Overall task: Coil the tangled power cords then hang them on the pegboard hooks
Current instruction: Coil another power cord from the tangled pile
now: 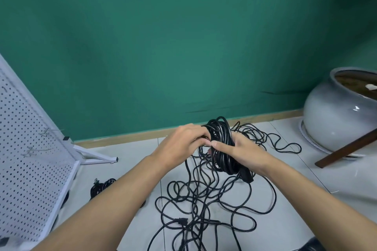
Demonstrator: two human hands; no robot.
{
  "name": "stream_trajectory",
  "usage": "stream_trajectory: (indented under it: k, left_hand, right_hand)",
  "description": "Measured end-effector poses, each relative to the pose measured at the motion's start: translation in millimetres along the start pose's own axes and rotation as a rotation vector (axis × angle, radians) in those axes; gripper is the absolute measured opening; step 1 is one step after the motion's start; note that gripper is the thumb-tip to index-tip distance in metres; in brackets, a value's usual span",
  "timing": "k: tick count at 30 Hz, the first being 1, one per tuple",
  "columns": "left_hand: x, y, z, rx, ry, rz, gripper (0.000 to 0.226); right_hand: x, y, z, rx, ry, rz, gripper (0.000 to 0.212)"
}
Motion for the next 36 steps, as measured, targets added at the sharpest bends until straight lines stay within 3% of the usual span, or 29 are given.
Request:
stream_trajectory:
  k: [4,10,15,17,21,23,29,36]
  left_hand:
    - [-12.6,-3.8,1.8,-0.024,0.072,0.088,0.015]
    - [-26.4,0.9,4.3,-0.021,0.198,0.151,0.040]
    - [-30.0,-2.1,4.5,-0.112,0.245,0.177,0.050]
    - [-25.7,-14.9,4.2,-0.213,0.228,0.280,0.047]
    - [-1.8,-46.2,12.3,-0.378,0.098,0.591,0.017]
    - [0.9,-55.0,19.1,-0.427,0.122,0.658,0.008]
    - [-16.9,-48.9,21.2,-0.479,0.307,0.573,0.011]
    - [-9.3,-48.2,20.7,-0.597,0.445,0.805,0.015]
  right_hand:
    - [4.1,3.4,2.8,0.042,-0.052,-0.176,0.039]
    - [17.1,5.3,2.9,0.064,-0.159,-0.243,0.019]
    - [14.0,-0.2,0.4,0.045,-0.115,-0.069,0.013]
    - [8.5,-0.1,-0.8,0.046,-0.057,-0.040,0.012]
    - [-3.6,3.7,-2.0,0.040,0.064,-0.071,0.014]
    - [-11.3,5.6,-0.7,0.045,0.128,-0.085,0.016]
    - [-10.9,2.1,1.5,0.035,0.166,-0.066,0.016]
    - [1.1,2.1,-2.3,0.013,0.177,-0.091,0.021]
Point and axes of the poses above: each hand's wrist, its own z-axis away from the middle knuckle, its own x-axis out of the palm, y = z × x, the point moved 9 cm from there along -z, towards the middle knuckle, and after that the axes turned 11 degrees about -y, right-handed, at the moved point
